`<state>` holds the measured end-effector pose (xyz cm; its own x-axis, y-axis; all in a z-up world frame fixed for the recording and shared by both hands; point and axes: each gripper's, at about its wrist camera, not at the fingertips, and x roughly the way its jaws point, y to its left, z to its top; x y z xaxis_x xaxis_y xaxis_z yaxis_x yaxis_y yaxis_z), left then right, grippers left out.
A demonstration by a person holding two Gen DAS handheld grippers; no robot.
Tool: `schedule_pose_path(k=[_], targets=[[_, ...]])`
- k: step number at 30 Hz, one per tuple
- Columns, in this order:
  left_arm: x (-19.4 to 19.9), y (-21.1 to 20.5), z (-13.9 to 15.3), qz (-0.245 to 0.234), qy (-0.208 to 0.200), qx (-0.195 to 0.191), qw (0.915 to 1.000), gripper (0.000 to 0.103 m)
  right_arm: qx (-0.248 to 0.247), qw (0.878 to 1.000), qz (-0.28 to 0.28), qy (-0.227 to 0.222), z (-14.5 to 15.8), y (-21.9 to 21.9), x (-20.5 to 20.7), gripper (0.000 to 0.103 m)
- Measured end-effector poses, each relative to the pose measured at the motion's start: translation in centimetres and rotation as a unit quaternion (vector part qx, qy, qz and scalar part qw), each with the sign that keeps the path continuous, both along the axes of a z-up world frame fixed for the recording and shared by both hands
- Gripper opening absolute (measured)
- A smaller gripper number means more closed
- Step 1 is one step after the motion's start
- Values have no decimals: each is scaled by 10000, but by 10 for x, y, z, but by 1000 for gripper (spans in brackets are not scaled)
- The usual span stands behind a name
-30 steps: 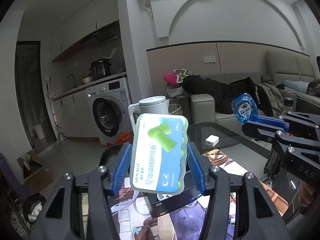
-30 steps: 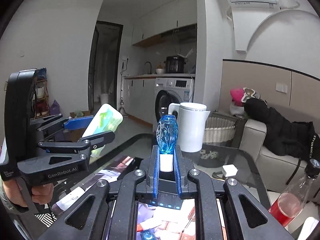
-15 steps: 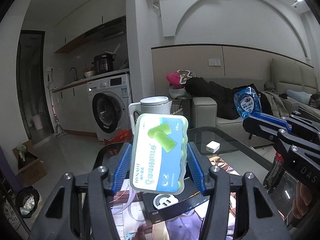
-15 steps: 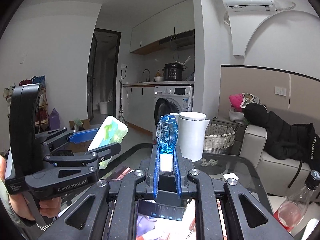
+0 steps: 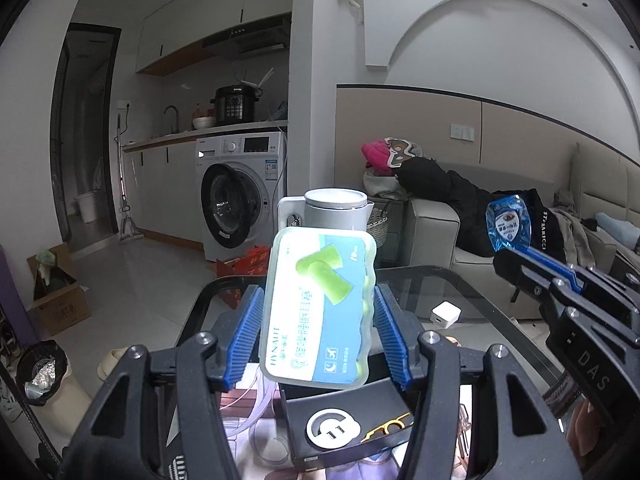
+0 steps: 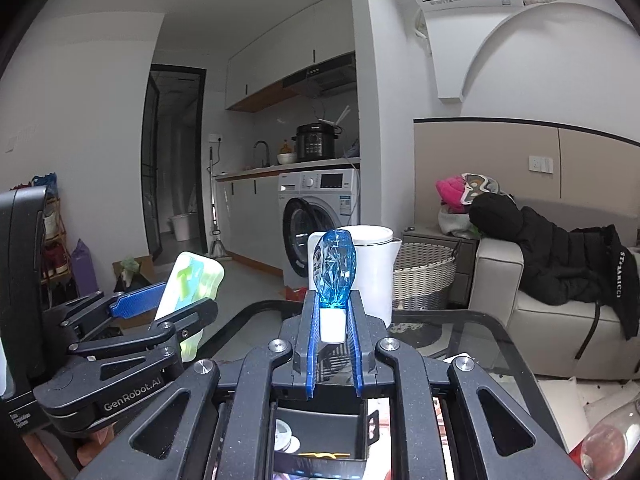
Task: Organize rigid objects
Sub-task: 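Carry the earplug case over the box with the left tool while the right tool carries the bottle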
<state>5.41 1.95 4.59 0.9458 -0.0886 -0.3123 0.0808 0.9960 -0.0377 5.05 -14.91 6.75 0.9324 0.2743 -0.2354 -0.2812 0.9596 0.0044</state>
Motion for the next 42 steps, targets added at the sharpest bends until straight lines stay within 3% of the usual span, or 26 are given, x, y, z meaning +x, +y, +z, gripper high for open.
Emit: schedule_pose_path(k=[9, 20, 31, 35, 42], targets=[[7, -5, -6, 19, 105, 98, 9999, 55, -83, 9999, 40, 95, -9, 7, 13, 13], [46, -14, -41, 56, 1043, 303, 9941, 55, 98, 9966, 23, 822, -25, 1, 48, 13], [67, -26, -76, -7, 1928, 590, 9795, 55, 226, 9819, 42, 1879, -64, -9, 86, 13], [74, -31, -89, -21, 2256, 747, 9714, 55, 26, 9769, 142, 2132, -80, -5, 94, 13], [78, -34, -100, -72, 2553, 825, 9633, 55, -73, 9648, 270, 2616, -104, 1, 103, 13]])
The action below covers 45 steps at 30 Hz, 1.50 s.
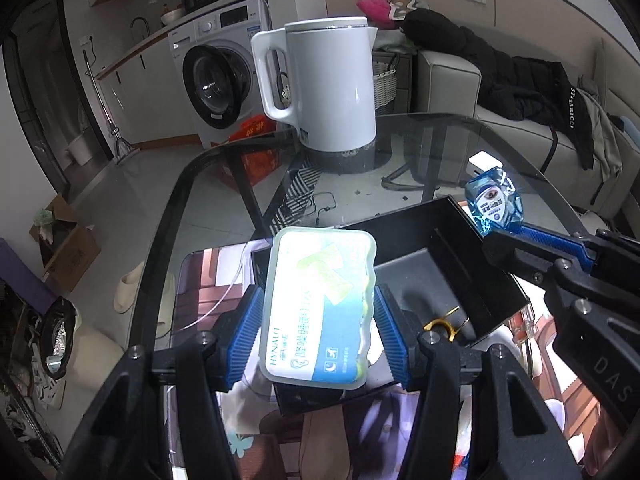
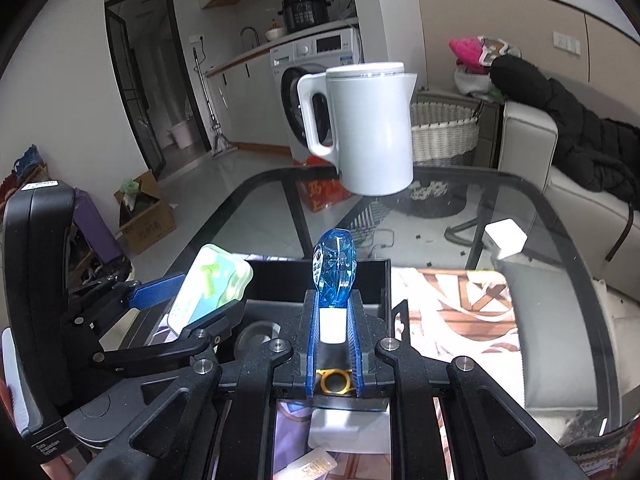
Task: Organize rigid objects
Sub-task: 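Carry the earplug case over the box with the left tool while the right tool carries the bottle, then lower the earplug case into the box with the left tool while the right tool drops the blue bottle in, then grasp the red-capped white tube with the left tool while the right tool grasps a blue-capped bottle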
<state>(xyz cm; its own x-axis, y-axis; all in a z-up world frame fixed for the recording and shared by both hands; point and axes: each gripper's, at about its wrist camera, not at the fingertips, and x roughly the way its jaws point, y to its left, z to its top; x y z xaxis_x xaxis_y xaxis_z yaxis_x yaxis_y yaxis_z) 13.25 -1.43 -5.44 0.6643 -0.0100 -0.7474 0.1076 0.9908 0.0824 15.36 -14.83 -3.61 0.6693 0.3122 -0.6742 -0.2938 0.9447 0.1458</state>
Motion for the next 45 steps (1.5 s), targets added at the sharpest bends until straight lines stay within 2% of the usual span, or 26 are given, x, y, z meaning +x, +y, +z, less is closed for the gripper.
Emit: schedule_pose_path(k=[7, 14, 18, 21, 25, 30, 32, 33, 37, 41, 45], targets=[[2, -6, -6, -120, 126, 184, 9997, 55, -191, 9991, 80, 381, -16, 8, 4, 13], [4, -3, -17, -150, 414, 154, 9989, 53, -203, 9969, 48, 757, -29, 6, 9, 13], [1, -5, -18, -211, 377, 278, 9987, 51, -296, 9939, 48, 1063, -40, 6, 11, 13], [0, -3, -17, -230, 383, 277, 9986, 51, -472, 9931, 85, 1067, -40, 7, 7, 13], [0, -1, -17, -218, 391, 217, 9988, 51, -447, 9919, 154, 1180, -41, 4, 5, 13], [-3, -5, -16, -238, 318, 377, 9985, 54, -334, 9916, 209, 1233, -38, -2, 6, 17], [-5, -4, -12, -277, 259, 337, 9987, 63, -264, 9917, 207, 1243, -37, -5, 5, 18], [-7, -3, -10, -272, 207, 335, 9989, 64, -259, 9919, 205, 1230, -36, -6, 5, 18], [-17, -1, 3, -310, 36, 272, 9991, 65, -251, 9937, 219, 1074, -26, -11, -2, 18], [-33, 6, 19, -392, -117, 25, 9992, 69, -297, 9965, 236, 749, -9, -19, -16, 18], [-52, 0, 29, -730, -200, -19, 9971, 70, -353, 9970, 341, 595, 2, -29, -31, 18]])
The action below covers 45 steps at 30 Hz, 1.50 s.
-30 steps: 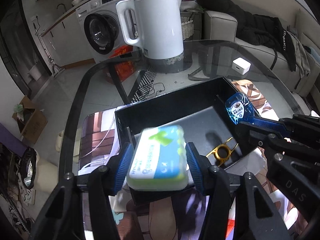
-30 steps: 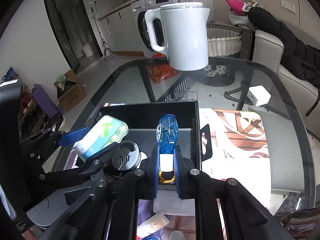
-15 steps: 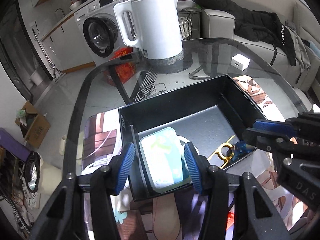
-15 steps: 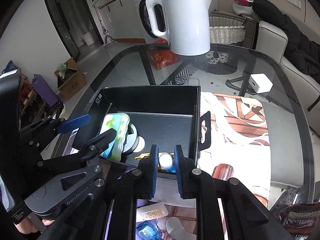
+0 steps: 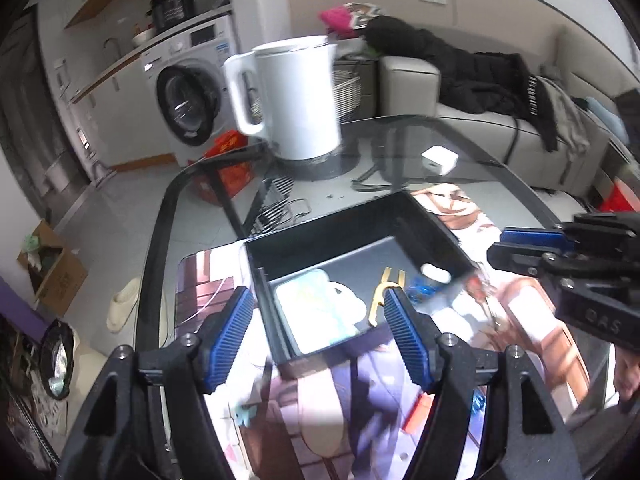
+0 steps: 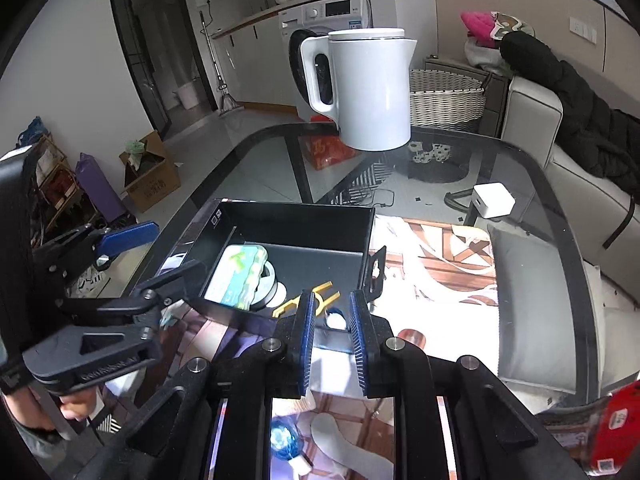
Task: Organize rigid objects
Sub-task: 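Grasp the red-capped white tube with the left tool while the right tool grasps a blue-capped bottle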
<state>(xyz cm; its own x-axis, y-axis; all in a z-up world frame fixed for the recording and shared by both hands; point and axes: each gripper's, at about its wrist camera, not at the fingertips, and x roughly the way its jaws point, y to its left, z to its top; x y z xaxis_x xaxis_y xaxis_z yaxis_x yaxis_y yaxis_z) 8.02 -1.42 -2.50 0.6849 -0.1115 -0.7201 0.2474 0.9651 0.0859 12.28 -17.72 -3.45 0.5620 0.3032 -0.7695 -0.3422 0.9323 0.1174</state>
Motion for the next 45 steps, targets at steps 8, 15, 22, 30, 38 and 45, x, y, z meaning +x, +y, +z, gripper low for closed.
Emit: schedule_pose_path(k=[8, 15, 22, 30, 38, 45], targets=[[-21, -27, -22, -659, 533, 207, 9962, 72, -43, 9985, 229, 486, -10, -11, -26, 18], [-24, -42, -56, -941, 1395, 407, 9849, 72, -332, 9905, 661, 1157, -43, -7, -39, 18], [-24, -32, -69, -835, 1749, 335, 9805, 72, -458, 9781, 1320, 1543, -66, 16, -60, 18], [-21, -29, -79, -801, 1863, 401, 9784, 72, -724, 9722, 1562, 1589, -85, 30, -63, 26], [-13, -49, -74, -938, 1766, 359, 9791, 72, -923, 9770, 1100, 1575, -92, 16, -50, 27], [-9, -78, -87, -1162, 1779, 706, 9746, 72, -746, 9819, 672, 1606, -93, -15, -36, 27]])
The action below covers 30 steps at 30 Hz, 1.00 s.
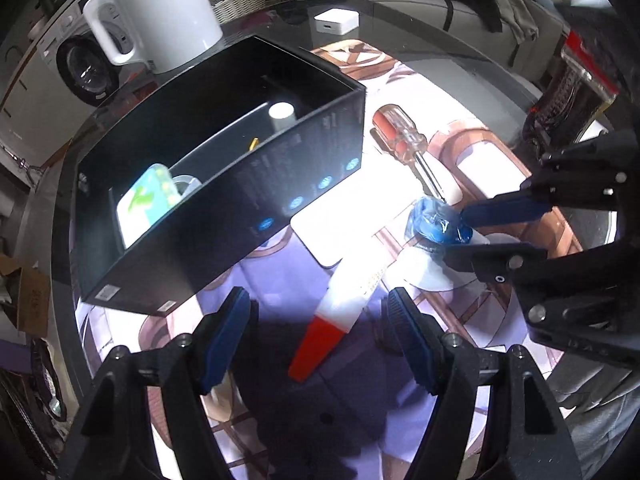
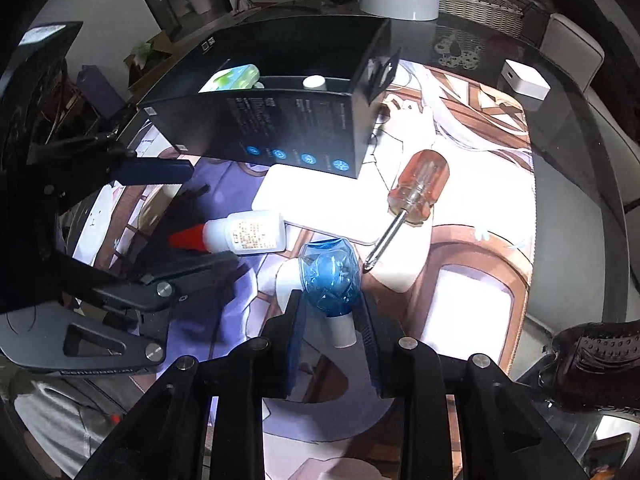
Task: Organize rigid objects
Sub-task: 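Grasp the red-capped white tube with the left tool while the right tool grasps a blue-capped bottle, then lift the red-capped tube with the left tool while the right tool lifts the blue-capped bottle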
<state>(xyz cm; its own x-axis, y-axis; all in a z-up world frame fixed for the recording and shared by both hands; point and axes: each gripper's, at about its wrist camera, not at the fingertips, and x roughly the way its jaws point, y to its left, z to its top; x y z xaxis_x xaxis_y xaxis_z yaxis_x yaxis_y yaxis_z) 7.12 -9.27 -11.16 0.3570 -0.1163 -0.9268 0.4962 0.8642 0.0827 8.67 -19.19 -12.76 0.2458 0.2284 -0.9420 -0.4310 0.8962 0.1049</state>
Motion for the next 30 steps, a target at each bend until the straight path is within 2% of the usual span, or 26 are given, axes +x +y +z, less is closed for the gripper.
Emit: schedule_pose_path(k=[3, 4, 5, 7, 10, 21, 25, 30], targets=[[2, -5, -6, -15, 9, 105, 9999, 62, -1, 10000, -8, -49, 0, -2, 2, 28], [2, -5, -6, -24, 40, 58, 10000, 55, -9, 10000, 3, -63, 2, -3, 1, 27], [3, -5, -5, -30, 74, -31, 10000, 41, -19, 10000, 26, -73, 2, -2, 1, 27], [3, -4, -4, -34, 168, -122, 9998, 25, -47, 9999, 46, -104, 1, -1, 3, 28], [0, 1, -4, 21, 31, 116, 9999, 19, -113, 9998, 100, -135, -2, 1, 7, 28], [-6, 65, -4, 532, 195, -9, 9984, 19, -171, 9992, 310, -187, 0, 26, 0, 27], [-5, 81, -5, 653, 160, -58, 9977, 23, -185, 9990, 356, -216, 0, 34, 0, 27], [-2, 86, -6, 652, 117, -23, 9978, 34, -230, 9988, 388, -186, -6, 37, -4, 27]])
